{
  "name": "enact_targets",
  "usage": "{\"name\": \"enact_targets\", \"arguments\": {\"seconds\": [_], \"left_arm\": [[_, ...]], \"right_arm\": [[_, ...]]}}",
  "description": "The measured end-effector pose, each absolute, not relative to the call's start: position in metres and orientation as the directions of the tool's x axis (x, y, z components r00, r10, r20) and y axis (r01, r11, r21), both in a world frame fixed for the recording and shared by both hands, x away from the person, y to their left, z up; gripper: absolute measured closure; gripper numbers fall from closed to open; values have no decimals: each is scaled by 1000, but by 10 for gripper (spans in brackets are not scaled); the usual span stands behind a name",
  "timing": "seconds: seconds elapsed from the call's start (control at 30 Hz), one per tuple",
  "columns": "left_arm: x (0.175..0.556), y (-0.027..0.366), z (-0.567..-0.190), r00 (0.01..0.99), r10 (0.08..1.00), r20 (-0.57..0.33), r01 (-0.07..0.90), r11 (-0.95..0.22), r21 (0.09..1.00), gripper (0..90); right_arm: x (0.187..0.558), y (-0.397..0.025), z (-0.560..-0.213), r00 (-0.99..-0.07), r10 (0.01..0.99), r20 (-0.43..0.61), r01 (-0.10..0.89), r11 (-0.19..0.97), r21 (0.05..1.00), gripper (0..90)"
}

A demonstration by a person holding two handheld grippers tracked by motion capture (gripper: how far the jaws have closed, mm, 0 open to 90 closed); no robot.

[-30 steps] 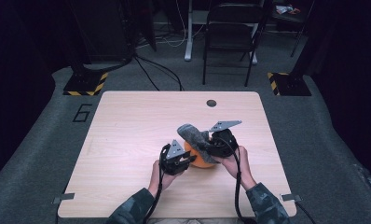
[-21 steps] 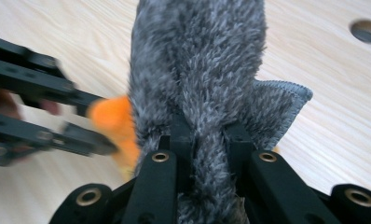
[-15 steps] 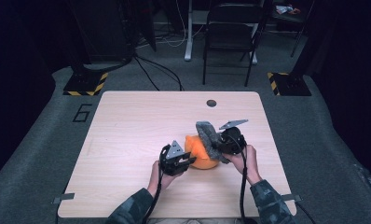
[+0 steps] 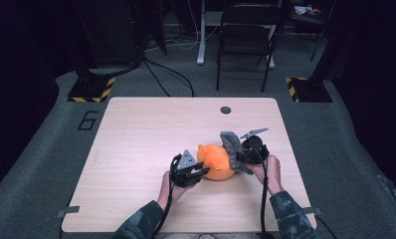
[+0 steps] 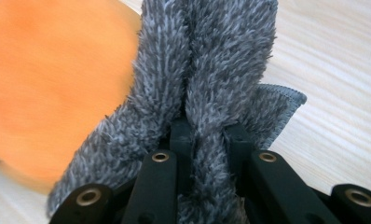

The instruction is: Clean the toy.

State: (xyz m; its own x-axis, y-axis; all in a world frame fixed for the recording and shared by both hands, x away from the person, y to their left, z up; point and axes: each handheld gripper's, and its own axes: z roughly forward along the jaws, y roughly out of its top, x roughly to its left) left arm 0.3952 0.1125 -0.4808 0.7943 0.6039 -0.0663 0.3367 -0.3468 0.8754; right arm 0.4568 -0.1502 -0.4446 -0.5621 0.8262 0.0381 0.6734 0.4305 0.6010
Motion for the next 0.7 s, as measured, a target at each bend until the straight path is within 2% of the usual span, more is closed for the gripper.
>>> {"name": "enact_targets", "arguments": {"seconds": [0.13, 0.43, 0.53, 0.7], "left_arm": [[396, 113, -481, 796, 602, -69, 335, -344, 877, 719], [396, 114, -481, 790, 607, -80, 344, -332, 878, 719], [397, 115, -481, 790, 608, -82, 345, -330, 879, 719], [397, 116, -481, 792, 606, -81, 344, -332, 878, 718]], "right_arm": [[462, -154, -454, -543, 839, 46, 699, 420, 579, 780], [466, -156, -471, -510, 860, -27, 741, 455, 495, 780], [467, -158, -468, -510, 860, -24, 738, 451, 502, 780], [456, -161, -427, -531, 847, 0, 664, 416, 621, 782]]}}
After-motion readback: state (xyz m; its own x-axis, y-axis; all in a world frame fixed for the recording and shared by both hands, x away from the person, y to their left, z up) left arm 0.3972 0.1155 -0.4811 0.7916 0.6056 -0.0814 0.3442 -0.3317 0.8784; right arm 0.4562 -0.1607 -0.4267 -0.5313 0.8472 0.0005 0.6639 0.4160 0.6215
